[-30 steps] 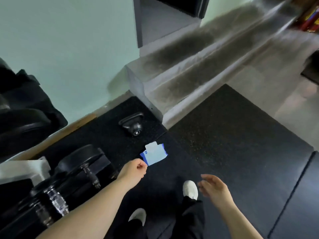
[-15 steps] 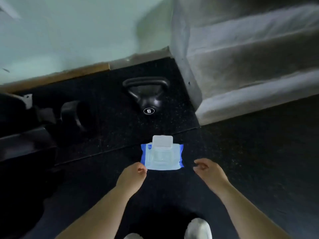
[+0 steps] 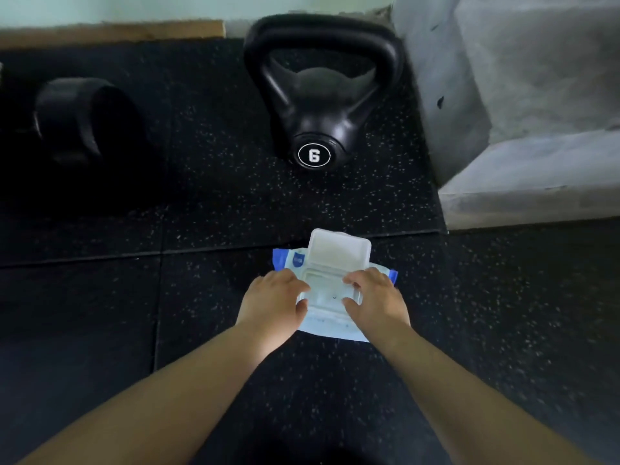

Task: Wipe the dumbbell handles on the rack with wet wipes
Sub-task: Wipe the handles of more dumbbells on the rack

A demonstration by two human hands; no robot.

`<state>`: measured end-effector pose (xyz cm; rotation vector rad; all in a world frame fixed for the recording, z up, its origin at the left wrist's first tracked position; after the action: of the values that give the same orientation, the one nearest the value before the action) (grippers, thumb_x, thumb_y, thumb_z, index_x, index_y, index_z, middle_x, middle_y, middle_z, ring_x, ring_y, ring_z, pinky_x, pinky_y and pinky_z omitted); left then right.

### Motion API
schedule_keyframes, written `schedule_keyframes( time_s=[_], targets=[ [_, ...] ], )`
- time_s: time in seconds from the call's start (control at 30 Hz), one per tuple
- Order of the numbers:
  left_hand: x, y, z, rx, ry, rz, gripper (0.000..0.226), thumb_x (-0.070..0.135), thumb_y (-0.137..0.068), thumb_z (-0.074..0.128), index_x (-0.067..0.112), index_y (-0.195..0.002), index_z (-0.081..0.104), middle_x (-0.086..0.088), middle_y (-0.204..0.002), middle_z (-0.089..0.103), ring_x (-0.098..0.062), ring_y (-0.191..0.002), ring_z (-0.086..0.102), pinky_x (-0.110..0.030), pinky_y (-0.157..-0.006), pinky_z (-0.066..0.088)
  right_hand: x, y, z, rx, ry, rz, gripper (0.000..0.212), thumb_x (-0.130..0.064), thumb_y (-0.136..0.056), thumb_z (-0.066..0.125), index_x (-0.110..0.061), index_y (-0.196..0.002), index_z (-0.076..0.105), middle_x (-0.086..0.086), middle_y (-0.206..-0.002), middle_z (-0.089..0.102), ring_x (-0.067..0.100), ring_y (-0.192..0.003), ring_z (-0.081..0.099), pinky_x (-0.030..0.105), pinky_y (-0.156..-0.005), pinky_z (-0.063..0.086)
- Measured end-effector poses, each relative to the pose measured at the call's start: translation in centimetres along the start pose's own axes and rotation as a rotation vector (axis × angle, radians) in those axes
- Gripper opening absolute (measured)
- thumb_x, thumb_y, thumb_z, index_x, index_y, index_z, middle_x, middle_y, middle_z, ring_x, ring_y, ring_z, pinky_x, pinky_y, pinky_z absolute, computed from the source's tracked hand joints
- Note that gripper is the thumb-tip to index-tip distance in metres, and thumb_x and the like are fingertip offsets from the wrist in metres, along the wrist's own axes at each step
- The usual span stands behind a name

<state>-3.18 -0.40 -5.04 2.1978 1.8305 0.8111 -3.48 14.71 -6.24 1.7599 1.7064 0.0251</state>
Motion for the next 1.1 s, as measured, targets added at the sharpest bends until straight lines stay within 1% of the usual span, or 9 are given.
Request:
schedule_keyframes(
  time_s=[0.17,0.27,0.37,0.5,0.63,0.77,0.83,0.97,1.1],
  targets=[
    [1.9,-1.5,0.8,0.068,-0.184,0.034,0.045,0.056,-0.088,0.042,0.022,-0.117,0.049,0.008,-0.116,0.052,-0.012,-0.109,0.046,-0.026,-0.095,0.027,0.3,0.4,0.6,0.033,0.047,-0.086,0.027,-0.026,-0.091,0.05,-0.025,-0.117,0.055,-0.008,-0.122,0.052,0.013,-0.114,0.042,0.022,-0.095,0.027],
    [2.8,-2.1,1.0,0.092,-0.234,0.084,0.045,0.053,-0.087,0.043,0.019,-0.116,0.048,0.006,-0.113,0.052,-0.014,-0.105,0.048,-0.027,-0.091,0.028,0.5,0.3,0.7,-0.01,-0.008,-0.076,0.03,-0.031,-0.092,0.046,-0.031,-0.12,0.056,-0.005,-0.12,0.049,0.013,-0.115,0.041,0.024,-0.091,0.024],
    [2.3,-1.8,1.0,0.133,-0.174,0.06,0.03,0.042,-0.093,0.039,0.02,-0.11,0.053,0.008,-0.109,0.056,-0.011,-0.1,0.05,-0.024,-0.087,0.028,0.3,0.6,0.6,-0.025,-0.082,-0.067,0.029,-0.033,-0.092,0.048,-0.033,-0.12,0.056,-0.006,-0.117,0.049,0.012,-0.113,0.043,0.022,-0.086,0.021],
    [0.6,-1.3,1.4,0.126,0.146,-0.047,0.018,0.029,-0.094,0.043,0.018,-0.083,0.052,0.009,-0.082,0.051,-0.01,-0.079,0.045,-0.02,-0.067,0.032,0.3,0.7,0.8,0.02,0.041,-0.08,0.029,-0.032,-0.093,0.046,-0.03,-0.12,0.057,-0.006,-0.117,0.052,0.013,-0.111,0.046,0.024,-0.092,0.026],
    [-0.5,-1.3,1.7,0.048,0.394,-0.182,0.018,0.027,-0.093,0.049,0.013,-0.089,0.061,0.014,-0.071,0.042,-0.008,-0.073,0.045,-0.012,-0.055,0.032,-0.7,0.3,1.1,0.255,0.197,-0.235,0.022,-0.019,-0.058,0.085,-0.016,-0.077,0.073,0.002,-0.073,0.063,0.021,-0.063,0.063,0.032,-0.062,0.051],
    [-0.4,-1.0,1.5,0.01,0.412,-0.2,0.026,0.029,-0.094,0.047,0.012,-0.103,0.065,0.007,-0.086,0.055,-0.006,-0.074,0.047,-0.017,-0.061,0.035,-1.7,-0.2,1.2,0.005,0.321,-0.215,0.024,-0.018,-0.093,0.046,-0.01,-0.113,0.057,0.004,-0.114,0.053,0.022,-0.102,0.052,0.03,-0.088,0.038],
    [-0.3,-0.9,1.3,0.001,0.416,-0.213,0.027,0.028,-0.095,0.046,0.013,-0.109,0.064,0.003,-0.102,0.06,-0.007,-0.082,0.048,-0.019,-0.069,0.037,-1.9,-0.9,1.2,0.011,0.37,-0.192,0.023,-0.016,-0.095,0.041,-0.011,-0.113,0.054,0.003,-0.115,0.052,0.021,-0.102,0.051,0.028,-0.083,0.038],
    [-0.3,-0.9,0.8,-0.053,0.428,-0.235,0.023,0.025,-0.094,0.047,0.013,-0.101,0.066,0.002,-0.087,0.059,-0.017,-0.083,0.058,-0.026,-0.066,0.044,-2.9,-1.6,1.0,-0.038,0.495,-0.197,0.019,-0.01,-0.092,0.045,-0.01,-0.109,0.054,0.005,-0.109,0.052,0.021,-0.096,0.053,0.027,-0.07,0.033],
    [-0.3,-0.5,0.5,-0.093,0.414,-0.239,0.025,0.024,-0.094,0.047,0.01,-0.104,0.065,0.002,-0.085,0.056,-0.018,-0.084,0.057,-0.033,-0.075,0.048,-2.6,-1.4,0.5,-0.064,0.359,-0.201,0.022,-0.013,-0.094,0.039,-0.009,-0.109,0.054,0.006,-0.111,0.052,0.022,-0.101,0.049,0.029,-0.083,0.037]
  ],
)
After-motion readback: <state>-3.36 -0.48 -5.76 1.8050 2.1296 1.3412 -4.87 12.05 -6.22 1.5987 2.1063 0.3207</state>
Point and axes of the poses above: each hand's wrist, its own y-axis away from the middle knuckle, its own z-axis out of the palm, x = y × z, the point moved 2 cm from there along -y, towards the middle knuckle
